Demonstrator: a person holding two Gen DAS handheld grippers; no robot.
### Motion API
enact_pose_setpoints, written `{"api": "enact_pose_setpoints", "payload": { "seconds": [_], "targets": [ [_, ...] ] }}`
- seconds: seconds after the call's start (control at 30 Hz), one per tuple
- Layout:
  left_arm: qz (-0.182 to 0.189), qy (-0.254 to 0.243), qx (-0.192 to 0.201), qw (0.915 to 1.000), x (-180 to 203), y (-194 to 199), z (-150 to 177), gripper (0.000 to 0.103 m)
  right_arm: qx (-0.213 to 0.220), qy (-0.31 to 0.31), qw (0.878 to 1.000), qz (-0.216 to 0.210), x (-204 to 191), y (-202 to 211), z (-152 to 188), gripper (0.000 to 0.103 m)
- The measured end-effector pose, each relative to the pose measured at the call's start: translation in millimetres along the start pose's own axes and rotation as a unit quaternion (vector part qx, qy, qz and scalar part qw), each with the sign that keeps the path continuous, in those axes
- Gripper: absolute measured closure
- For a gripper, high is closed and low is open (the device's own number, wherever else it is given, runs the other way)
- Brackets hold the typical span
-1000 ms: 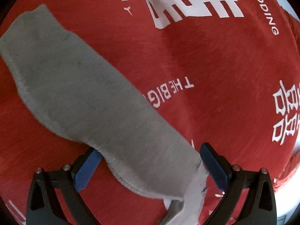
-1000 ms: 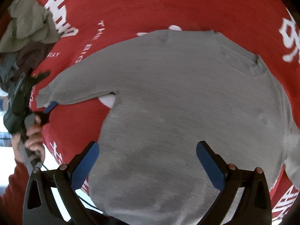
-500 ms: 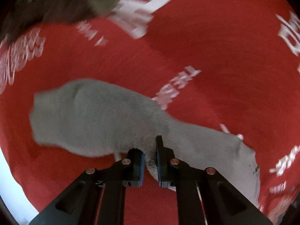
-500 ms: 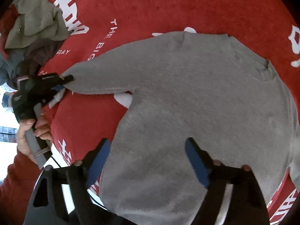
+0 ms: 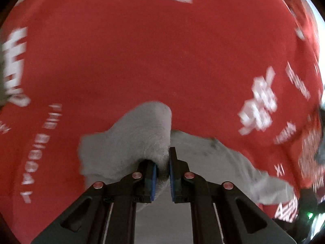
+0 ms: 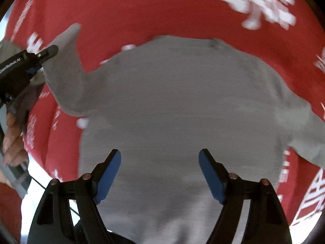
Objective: Fold small clothes
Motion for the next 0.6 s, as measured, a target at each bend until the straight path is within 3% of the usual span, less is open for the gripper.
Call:
{"api": "enact_pose_setpoints", "payload": {
  "seconds": [0.17,0.3,0.33,0.4,0.43,0.6],
  "targets": [
    [-0.002,-0.051,-0.093,0.9944,58,-91,50,0.092,-0.014,-0.056,0.998,0.016,83,-16,4,0.021],
    [-0.053,-0.069,-0.14,0.9864,64,-120,86,0.088,-0.034,-0.075,0.996,0.023,118,-35,12,0.021],
    [-0.061,-0.067,-0.151,0.9844,62,-121,92,0.083,-0.036,-0.078,0.996,0.023,122,-38,13,0.021],
    [-0.065,-0.061,-0.151,0.9845,60,-116,94,0.039,-0.037,-0.081,0.996,0.023,128,-42,12,0.021],
    [-0.068,-0.061,-0.143,0.9855,59,-108,93,0.032,-0.037,-0.082,0.996,0.022,130,-42,11,0.021],
    [-0.097,-0.071,-0.109,0.9867,45,-45,76,0.029,0.001,-0.052,0.998,0.024,109,-25,-11,0.021]
  ]
}}
Point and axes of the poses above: each gripper's, at about its wrist camera, not at the fingertips, and y roughly against the way its jaws point, x to its right, z to its underside, the point moved 4 cm from there along -y, roughly the way its jaws point, and after that the axes turned 14 degrees about z, right-handed, at the moved point
